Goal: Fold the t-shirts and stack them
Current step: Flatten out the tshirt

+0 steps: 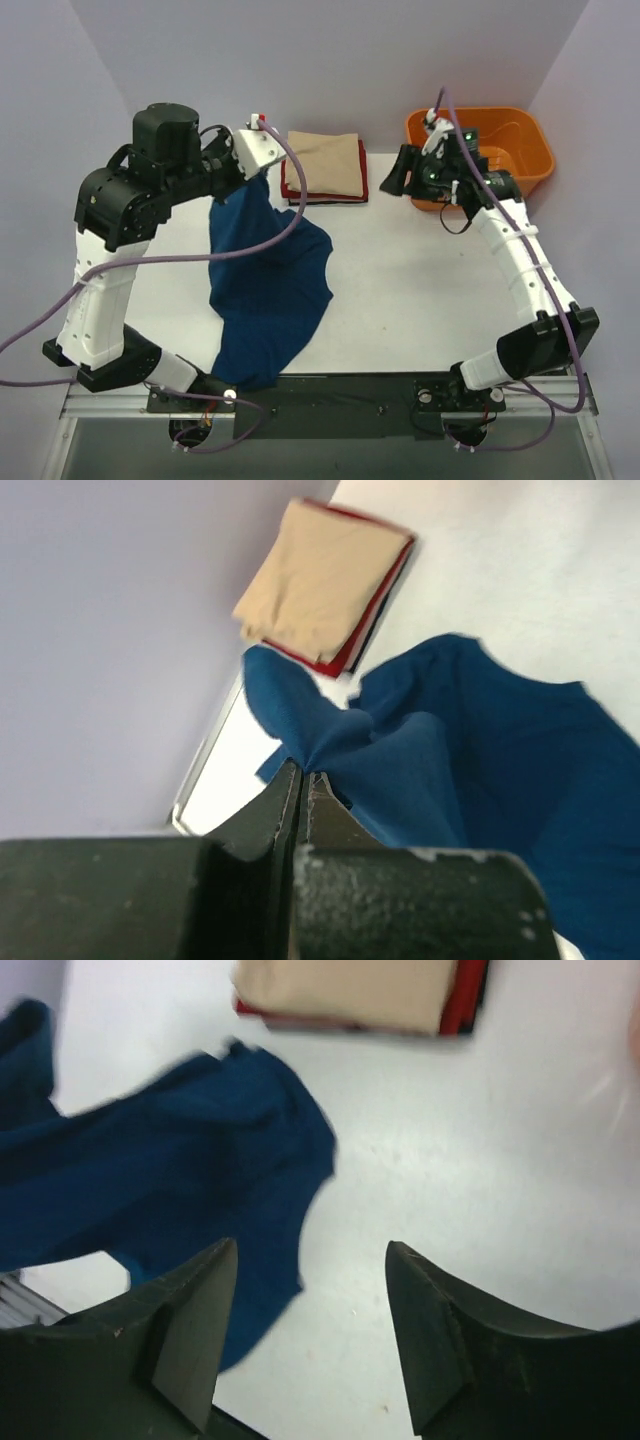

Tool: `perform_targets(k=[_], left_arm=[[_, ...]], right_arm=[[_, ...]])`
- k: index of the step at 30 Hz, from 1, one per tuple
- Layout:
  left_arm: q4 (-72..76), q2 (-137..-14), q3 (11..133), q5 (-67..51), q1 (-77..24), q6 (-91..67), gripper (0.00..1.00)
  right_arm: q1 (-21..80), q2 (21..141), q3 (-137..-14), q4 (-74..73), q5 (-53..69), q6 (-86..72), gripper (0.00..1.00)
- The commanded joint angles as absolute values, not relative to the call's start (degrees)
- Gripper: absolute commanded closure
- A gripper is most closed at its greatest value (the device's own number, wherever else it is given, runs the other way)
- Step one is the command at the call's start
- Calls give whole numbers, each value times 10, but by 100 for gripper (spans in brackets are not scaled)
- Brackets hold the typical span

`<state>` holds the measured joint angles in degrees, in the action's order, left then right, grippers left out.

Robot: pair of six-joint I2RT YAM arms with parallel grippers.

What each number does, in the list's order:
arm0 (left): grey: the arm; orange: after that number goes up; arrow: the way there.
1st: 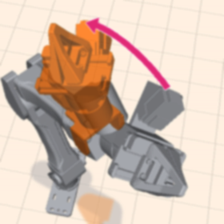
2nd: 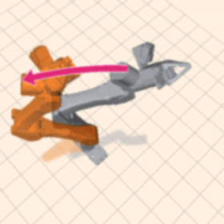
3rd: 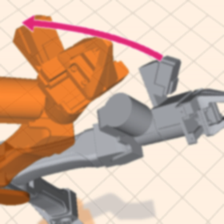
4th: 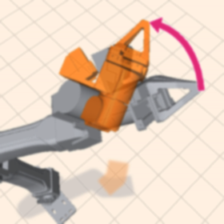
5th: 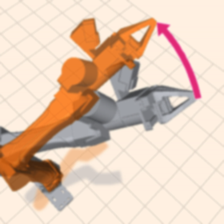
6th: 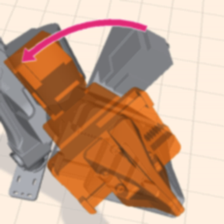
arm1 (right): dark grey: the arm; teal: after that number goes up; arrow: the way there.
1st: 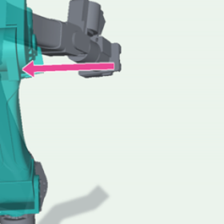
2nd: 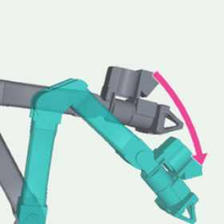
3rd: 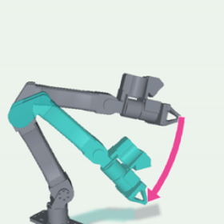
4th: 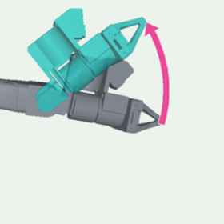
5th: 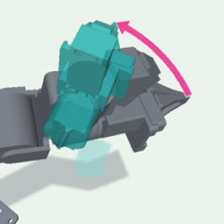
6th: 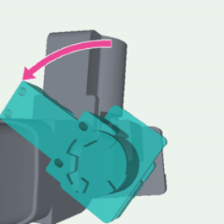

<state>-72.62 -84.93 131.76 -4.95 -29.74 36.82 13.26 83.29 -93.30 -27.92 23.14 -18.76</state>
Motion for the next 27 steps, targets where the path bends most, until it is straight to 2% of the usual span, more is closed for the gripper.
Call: perform_targets(k=[1, 2, 4, 6, 8, 9, 11, 14, 19, 24, 26, 27], left_arm=[[-761, -803, 1388, -82, -341, 389, 100], [-767, -785, 1381, -104, -341, 375, 100], [-778, -739, 1327, -117, -339, 356, 100], [-793, -688, 1242, -139, -316, 352, 100], [-792, -635, 1103, -136, -287, 357, 100], [-783, -601, 1060, -117, -272, 358, 100], [-763, -562, 962, -78, -253, 352, 100], [-748, -530, 858, -55, -229, 343, 100], [-762, -493, 770, -26, -203, 333, 100], [-768, -456, 681, -11, -198, 332, 100], [-771, -451, 679, -17, -197, 330, 100], [-771, -453, 679, -17, -195, 328, 100]], right_arm=[[166, 819, -809, -262, 180, -190, 41], [174, 816, -792, -262, 166, -190, 37], [194, 807, -757, -260, 134, -194, 35], [207, 813, -736, -256, 120, -205, 32], [215, 839, -729, -251, 106, -225, 32], [228, 852, -730, -245, 85, -235, 29], [264, 892, -743, -239, 53, -229, 29], [321, 989, -788, -238, 38, -227, 28], [344, 1130, -917, -243, 60, -239, 28], [355, 1257, -1033, -271, 26, -237, 28], [355, 1294, -1065, -287, 37, -237, 30], [357, 1302, -1072, -296, 48, -231, 44]])
